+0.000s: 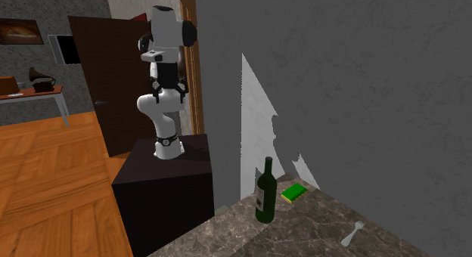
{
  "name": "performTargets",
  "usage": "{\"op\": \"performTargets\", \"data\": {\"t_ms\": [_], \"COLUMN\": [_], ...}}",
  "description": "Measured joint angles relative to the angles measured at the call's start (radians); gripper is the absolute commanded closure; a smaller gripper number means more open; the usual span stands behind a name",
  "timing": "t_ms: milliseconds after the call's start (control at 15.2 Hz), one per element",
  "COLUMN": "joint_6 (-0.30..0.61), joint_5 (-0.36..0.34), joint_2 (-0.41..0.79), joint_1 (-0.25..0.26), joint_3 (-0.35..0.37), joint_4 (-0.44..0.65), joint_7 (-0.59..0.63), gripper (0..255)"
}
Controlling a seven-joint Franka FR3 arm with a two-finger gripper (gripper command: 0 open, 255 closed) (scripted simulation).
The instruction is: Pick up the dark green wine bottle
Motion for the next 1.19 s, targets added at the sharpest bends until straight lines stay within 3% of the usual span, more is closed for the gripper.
{"op": "performTargets", "data": {"t_ms": [660,1188], "joint_6": [0.197,0.334], "joint_5": [0.081,0.056], "joint_2": [0.262,0.524], "joint_1": [0.024,0.035], "joint_3": [0.176,0.299], "joint_4": [0.062,0.181], "joint_7": [0.210,0.389], "gripper": [0,0]}}
